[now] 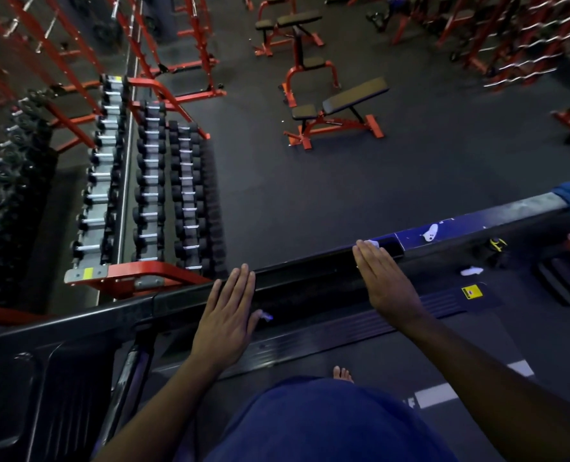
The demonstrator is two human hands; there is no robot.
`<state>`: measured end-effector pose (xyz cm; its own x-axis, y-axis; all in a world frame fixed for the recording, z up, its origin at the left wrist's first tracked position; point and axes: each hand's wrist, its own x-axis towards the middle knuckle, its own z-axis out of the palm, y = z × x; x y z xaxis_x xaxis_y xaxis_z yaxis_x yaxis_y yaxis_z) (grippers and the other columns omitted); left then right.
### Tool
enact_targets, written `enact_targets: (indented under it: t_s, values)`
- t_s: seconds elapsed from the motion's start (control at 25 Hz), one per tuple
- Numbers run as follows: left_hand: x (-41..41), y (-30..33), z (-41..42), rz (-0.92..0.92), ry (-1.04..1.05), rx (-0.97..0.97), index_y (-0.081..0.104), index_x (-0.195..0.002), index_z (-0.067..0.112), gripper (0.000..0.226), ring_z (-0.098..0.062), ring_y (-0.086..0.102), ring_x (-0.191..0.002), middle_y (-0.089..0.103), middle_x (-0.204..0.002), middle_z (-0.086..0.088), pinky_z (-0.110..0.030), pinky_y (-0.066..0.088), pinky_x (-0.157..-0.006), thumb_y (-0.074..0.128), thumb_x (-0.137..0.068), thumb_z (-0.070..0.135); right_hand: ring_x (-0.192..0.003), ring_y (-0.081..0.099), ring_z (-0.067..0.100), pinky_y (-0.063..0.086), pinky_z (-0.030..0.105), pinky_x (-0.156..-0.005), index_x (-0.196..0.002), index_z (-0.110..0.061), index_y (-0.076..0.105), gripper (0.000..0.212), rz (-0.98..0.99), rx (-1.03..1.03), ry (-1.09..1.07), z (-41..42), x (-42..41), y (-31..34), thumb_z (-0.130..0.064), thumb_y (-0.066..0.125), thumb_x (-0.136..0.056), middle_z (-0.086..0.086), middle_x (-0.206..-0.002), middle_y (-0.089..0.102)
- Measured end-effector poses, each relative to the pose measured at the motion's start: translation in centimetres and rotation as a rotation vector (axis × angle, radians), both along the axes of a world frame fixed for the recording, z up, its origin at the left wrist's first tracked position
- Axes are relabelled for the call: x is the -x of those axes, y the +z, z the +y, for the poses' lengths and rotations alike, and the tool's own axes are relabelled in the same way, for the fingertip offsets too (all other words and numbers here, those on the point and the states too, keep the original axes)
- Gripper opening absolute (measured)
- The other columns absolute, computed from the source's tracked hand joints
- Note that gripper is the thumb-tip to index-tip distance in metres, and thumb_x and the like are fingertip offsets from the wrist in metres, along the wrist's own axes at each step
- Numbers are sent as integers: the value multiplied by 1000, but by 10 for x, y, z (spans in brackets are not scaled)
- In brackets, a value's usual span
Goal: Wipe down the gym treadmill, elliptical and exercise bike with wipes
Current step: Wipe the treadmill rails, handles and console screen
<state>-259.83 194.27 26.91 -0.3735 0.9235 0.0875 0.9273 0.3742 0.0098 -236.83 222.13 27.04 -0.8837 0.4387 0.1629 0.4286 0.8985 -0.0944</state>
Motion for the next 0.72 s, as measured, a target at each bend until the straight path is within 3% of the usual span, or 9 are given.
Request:
enact_targets:
  t_s: [0.24, 0.36, 0.44, 0.64, 0.72]
  values:
    - [-1, 9, 40, -1, -240, 62, 22, -161, 10, 64, -20, 10, -157, 12, -170, -4, -50, 23, -123, 31, -106, 43, -148, 32, 30, 32, 42, -118, -151, 0, 39, 82, 61, 165, -122, 33, -21, 7, 25, 46, -73, 15, -158, 36]
    - [-4, 12, 68, -20, -372, 99, 18, -162, 12, 64, -19, 7, -157, 10, -171, -3, -45, 16, -125, 27, -108, 44, -148, 34, 22, 30, 35, -118, -154, -8, 37, 73, 182, 422, -475, 40, -35, 2, 17, 38, -85, 7, -160, 36]
    - [-2, 13, 74, -38, -401, 108, 17, -162, 12, 63, -18, 8, -157, 11, -171, -3, -42, 14, -125, 27, -108, 44, -142, 43, 23, 33, 37, -118, -150, -8, 43, 63, 280, 482, -608, 42, -44, 7, 12, 37, -91, 8, -155, 44]
    - [8, 15, 59, -118, -408, 70, 15, -163, 13, 62, -15, 5, -157, 7, -171, -1, -37, 9, -126, 31, -109, 41, -144, 40, 21, 29, 32, -118, -148, -10, 47, 59, 324, 368, -424, 35, -21, 25, 11, 38, -93, 6, -153, 47]
    - [13, 16, 49, -153, -379, 51, 16, -162, 13, 62, -15, 5, -157, 6, -171, 0, -36, 7, -127, 30, -109, 41, -144, 40, 27, 34, 41, -118, -146, -8, 49, 56, 268, 342, -373, 30, -7, 15, 12, 42, -93, 11, -152, 47]
